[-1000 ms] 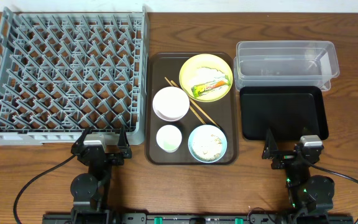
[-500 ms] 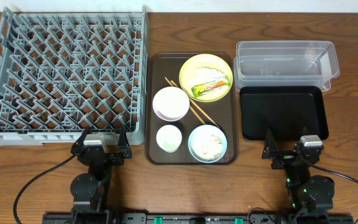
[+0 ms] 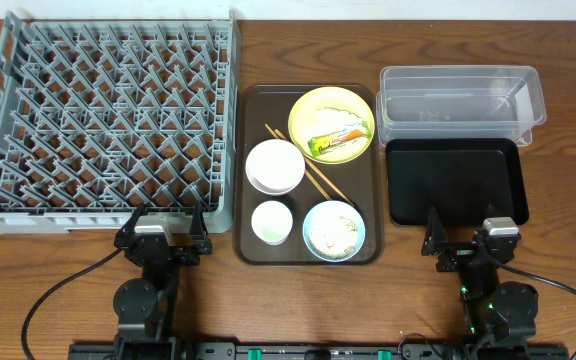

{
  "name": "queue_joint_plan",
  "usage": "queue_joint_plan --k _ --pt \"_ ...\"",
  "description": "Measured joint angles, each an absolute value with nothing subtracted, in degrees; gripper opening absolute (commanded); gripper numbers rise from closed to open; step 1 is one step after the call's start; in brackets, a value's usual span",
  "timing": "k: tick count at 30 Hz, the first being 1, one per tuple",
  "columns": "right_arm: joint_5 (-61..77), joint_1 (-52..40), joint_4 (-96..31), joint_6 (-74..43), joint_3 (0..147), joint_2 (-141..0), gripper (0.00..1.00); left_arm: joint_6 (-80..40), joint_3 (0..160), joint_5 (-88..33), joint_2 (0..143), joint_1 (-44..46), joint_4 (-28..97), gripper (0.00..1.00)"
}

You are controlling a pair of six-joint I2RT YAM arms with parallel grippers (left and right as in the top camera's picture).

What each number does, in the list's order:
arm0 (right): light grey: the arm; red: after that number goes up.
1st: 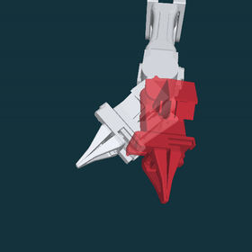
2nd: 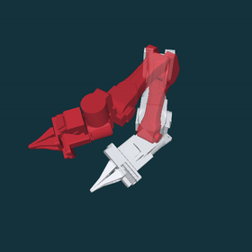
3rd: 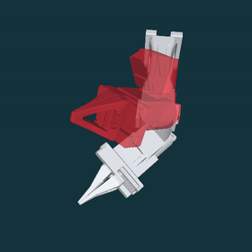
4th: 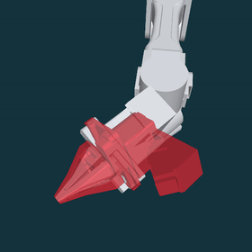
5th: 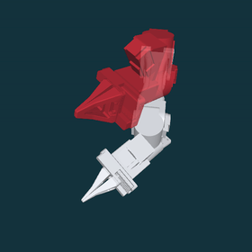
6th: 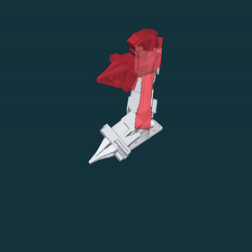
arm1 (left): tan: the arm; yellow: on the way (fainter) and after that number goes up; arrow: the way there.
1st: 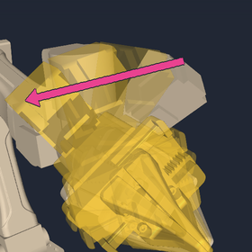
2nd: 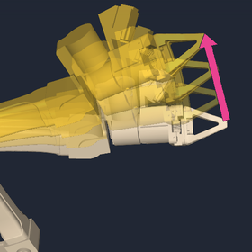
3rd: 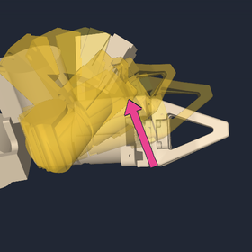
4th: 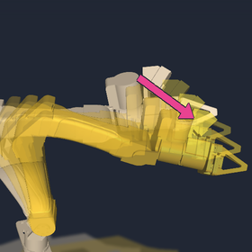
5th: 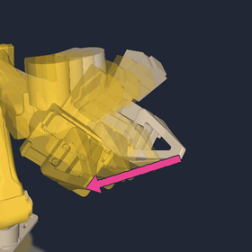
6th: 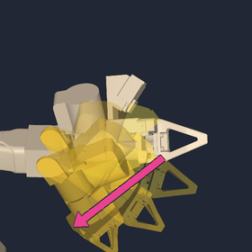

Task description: Sort waste into correct bins and load items into the dishwasher

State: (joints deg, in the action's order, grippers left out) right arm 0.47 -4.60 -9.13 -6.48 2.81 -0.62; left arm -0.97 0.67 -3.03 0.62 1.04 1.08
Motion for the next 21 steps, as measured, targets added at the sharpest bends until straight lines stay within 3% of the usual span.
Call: queue_joint_plan --k 21 --pt "5.45 -4.6 -6.0 -2.59 5.26 -1.54 0.99 -1.72 3.53 -4.32 1.39 1.04 2.83 0.97"
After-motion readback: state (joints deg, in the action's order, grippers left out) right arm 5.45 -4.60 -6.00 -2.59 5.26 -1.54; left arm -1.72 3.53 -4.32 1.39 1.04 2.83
